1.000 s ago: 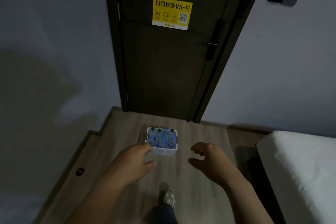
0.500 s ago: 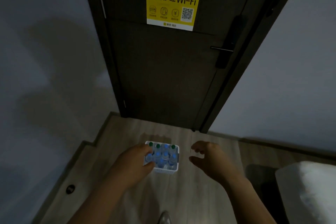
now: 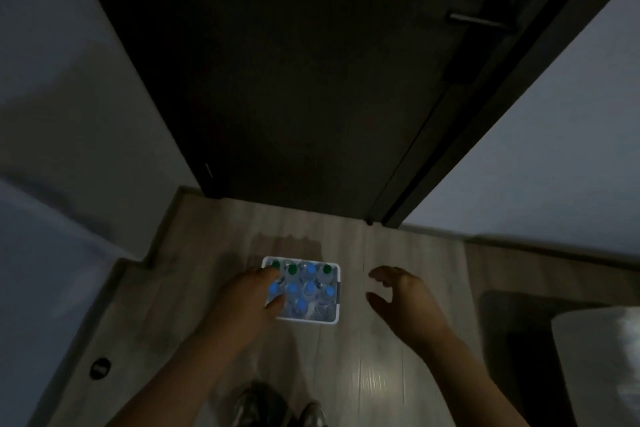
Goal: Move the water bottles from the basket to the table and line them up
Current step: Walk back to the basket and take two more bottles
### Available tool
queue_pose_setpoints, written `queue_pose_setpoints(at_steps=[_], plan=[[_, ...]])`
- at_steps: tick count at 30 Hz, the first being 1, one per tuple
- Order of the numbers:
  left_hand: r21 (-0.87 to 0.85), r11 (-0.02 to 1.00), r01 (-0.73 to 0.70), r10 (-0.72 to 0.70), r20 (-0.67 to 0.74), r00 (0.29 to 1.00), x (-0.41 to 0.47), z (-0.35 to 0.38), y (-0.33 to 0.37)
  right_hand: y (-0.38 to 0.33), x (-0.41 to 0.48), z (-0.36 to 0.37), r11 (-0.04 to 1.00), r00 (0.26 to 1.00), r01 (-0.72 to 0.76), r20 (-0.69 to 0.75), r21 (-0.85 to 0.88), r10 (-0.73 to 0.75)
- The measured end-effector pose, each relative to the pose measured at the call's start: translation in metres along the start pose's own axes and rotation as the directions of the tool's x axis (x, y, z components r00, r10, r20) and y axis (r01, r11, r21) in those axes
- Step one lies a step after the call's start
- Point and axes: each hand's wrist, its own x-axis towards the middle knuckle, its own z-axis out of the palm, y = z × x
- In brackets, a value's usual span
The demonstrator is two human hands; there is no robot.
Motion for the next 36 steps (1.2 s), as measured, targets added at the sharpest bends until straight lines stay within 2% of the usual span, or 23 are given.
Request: queue_pose_setpoints(at_steps=[8,14,20,29,36], plan=[[0.052,0.998,0.019,-0.022,0.054,0.998,0.13,0.137,-0.111,0.072,0.123,0.142,0.999,0.999,-0.035,0.027,0.041,0.034],[0.078,0.997,-0.01,0.009,0.018,1.0,0.221,0.254,-0.19,0.134,0.21,0.267,0.991,0.997,-0.064,-0.034,0.121,0.069],[-0.051,0.997,-0.059,0.054,-0.083,0.995,0.288,0.342,-0.242,0.183,0.273,0.361,0.983,0.994,-0.037,-0.094,0.182,0.054],[-0.114,0.986,-0.12,0.093,-0.22,0.971,0.336,0.392,-0.266,0.21,0.316,0.421,0.972,0.978,0.03,-0.207,0.234,0.02],[-0.127,0.984,-0.122,0.098,-0.181,0.979,0.347,0.404,-0.27,0.215,0.333,0.439,0.96,0.979,0.016,-0.202,0.279,0.042]])
